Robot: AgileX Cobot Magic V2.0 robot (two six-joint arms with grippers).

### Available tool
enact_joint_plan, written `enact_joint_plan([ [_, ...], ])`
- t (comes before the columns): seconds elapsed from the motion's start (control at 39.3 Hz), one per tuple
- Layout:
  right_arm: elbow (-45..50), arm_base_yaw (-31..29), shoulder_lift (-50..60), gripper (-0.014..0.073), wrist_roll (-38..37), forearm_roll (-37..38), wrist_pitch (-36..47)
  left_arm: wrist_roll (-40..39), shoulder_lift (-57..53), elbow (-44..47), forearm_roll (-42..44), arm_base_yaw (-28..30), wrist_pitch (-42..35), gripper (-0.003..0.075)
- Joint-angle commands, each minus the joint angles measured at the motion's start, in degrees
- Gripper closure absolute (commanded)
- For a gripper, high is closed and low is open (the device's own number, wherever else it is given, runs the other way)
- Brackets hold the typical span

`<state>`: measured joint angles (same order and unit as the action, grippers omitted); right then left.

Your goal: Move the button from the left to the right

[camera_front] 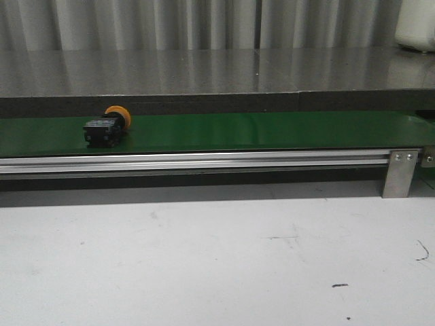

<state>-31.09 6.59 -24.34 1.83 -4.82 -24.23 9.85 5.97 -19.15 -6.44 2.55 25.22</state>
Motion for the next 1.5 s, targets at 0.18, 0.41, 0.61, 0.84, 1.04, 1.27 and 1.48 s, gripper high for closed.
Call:
enact_joint_plan([
  [0.18, -2.1, 0.1, -0.7, -0.0052, 0.2, 0.1, 4.8, -0.2, 0.7, -1.4, -0.7, -0.4, -5.0, 0.0741],
  [0.41, -2.1, 0.1, -0.7, -0.0052, 0.2, 0.1, 4.8, -0.2, 0.7, -1.4, -0.7, -0.4, -5.0, 0.0741],
  [0.61, -2.1, 0.1, -0.7, -0.0052, 0.2, 0.1, 4.8, -0.2, 0.7, -1.4, -0.7, -0.4, -5.0, 0.0741],
  [0.84, -2.1, 0.1, -0.7, -0.0052, 0.2, 0.1, 4.8, -0.2, 0.7, -1.4, -0.7, -0.4, -5.0, 0.0741],
  [1.04, -2.1, 0.1, -0.7, -0.0052, 0.2, 0.1, 4.8, -0.2, 0.7, -1.4, -0.7, -0.4, -5.0, 0.0741],
  [1.27, -2.1, 0.1, -0.7, -0.0052, 0.2, 0.1, 4.8, -0.2, 0.7, -1.4, -0.7, -0.4, -5.0, 0.0741],
  [1.48, -2.1, 0.1, -0.7, -0.0052, 0.2, 0.1, 4.8, -0.2, 0.7, -1.4, -0.7, -0.4, -5.0, 0.0741],
])
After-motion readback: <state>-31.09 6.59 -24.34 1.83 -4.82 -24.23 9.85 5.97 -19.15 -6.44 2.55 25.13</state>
